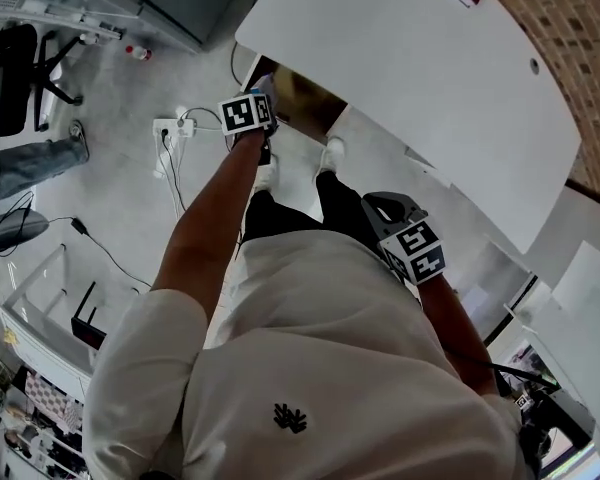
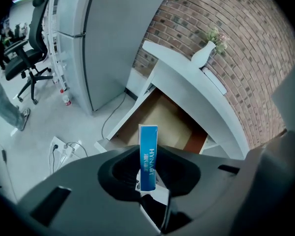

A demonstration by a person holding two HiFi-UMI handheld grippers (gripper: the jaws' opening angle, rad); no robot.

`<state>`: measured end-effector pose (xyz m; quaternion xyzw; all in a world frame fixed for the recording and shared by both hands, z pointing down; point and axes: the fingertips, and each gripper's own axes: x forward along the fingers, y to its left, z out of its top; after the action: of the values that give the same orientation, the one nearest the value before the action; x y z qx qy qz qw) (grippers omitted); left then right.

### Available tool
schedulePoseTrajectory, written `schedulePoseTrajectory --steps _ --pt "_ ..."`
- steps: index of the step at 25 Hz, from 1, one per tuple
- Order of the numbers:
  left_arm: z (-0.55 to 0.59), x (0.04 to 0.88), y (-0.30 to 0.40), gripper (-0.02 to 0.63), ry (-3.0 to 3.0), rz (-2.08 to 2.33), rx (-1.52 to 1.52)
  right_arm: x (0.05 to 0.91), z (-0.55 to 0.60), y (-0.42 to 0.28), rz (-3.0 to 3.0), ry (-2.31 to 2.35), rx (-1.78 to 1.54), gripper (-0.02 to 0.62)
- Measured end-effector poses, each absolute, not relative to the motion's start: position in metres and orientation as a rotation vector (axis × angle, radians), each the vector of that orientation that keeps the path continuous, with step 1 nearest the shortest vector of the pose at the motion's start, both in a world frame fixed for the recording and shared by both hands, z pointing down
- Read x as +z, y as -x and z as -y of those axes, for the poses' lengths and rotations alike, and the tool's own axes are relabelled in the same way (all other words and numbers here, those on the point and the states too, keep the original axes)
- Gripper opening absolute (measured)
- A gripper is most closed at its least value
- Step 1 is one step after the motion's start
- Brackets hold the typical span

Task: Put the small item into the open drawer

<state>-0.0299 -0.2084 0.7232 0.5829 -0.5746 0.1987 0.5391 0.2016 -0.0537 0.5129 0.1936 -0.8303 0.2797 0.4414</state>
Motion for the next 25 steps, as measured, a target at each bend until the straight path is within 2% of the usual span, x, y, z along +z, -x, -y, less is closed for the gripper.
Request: schedulePoseTrajectory --steps 12,25 --pt "0.241 0.785 0.036 0.092 -1.239 1.378 0.428 0.538 0.095 -0.234 1.999 -0.46 0.746 0.029" --pt "0.257 0.814 0.04 0.095 -1.201 1.349 0.445 0.554 0.118 -0.232 1.981 -0.421 0.764 0.029"
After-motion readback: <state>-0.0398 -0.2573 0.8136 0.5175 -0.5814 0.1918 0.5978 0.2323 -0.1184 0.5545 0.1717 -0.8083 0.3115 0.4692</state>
